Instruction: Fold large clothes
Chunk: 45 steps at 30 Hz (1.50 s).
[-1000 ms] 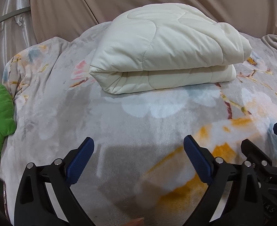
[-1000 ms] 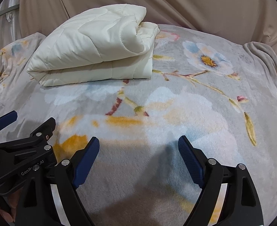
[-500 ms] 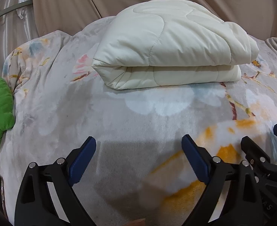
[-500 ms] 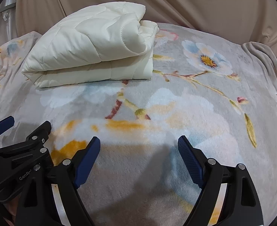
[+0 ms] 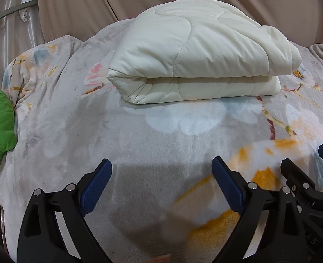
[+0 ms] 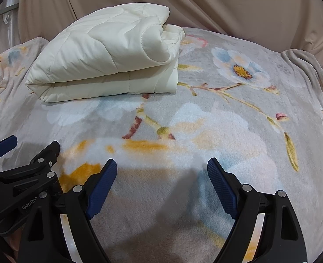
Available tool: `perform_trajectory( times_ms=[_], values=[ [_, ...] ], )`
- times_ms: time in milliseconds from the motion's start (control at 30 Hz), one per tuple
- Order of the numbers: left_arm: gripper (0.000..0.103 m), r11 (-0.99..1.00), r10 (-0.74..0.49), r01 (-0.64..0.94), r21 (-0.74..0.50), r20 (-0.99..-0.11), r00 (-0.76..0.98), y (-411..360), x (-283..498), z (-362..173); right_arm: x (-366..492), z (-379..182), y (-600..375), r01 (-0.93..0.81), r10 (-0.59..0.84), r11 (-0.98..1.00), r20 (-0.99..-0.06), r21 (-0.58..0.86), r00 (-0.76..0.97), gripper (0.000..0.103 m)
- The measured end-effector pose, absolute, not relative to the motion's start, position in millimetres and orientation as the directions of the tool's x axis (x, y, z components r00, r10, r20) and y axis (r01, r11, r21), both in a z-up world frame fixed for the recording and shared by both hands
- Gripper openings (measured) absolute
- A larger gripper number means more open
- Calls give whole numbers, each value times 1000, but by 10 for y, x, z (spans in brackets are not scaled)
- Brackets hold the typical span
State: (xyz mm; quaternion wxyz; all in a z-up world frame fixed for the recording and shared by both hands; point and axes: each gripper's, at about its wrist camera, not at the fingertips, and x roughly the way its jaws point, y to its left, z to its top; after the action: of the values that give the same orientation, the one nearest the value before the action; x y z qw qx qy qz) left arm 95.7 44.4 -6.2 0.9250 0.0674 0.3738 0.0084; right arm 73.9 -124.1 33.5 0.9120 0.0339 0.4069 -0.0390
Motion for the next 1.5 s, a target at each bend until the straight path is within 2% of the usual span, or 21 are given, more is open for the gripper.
perform_trajectory(
  times_ms=[600, 833, 1500],
  values=[
    [90, 991, 63, 36, 128, -689, 722, 422, 972, -65, 738, 335, -1262, 93, -40, 995, -742, 31, 669, 83],
    [90, 995, 37, 35, 91, -682, 730, 460, 971, -39, 732, 350, -1252, 91, -41, 996, -740, 27, 671, 83],
    [86, 991, 62, 31, 129, -661, 748, 404, 908, -12, 727, 354, -1244, 103, -54, 994, -739, 21, 672, 83]
  ],
)
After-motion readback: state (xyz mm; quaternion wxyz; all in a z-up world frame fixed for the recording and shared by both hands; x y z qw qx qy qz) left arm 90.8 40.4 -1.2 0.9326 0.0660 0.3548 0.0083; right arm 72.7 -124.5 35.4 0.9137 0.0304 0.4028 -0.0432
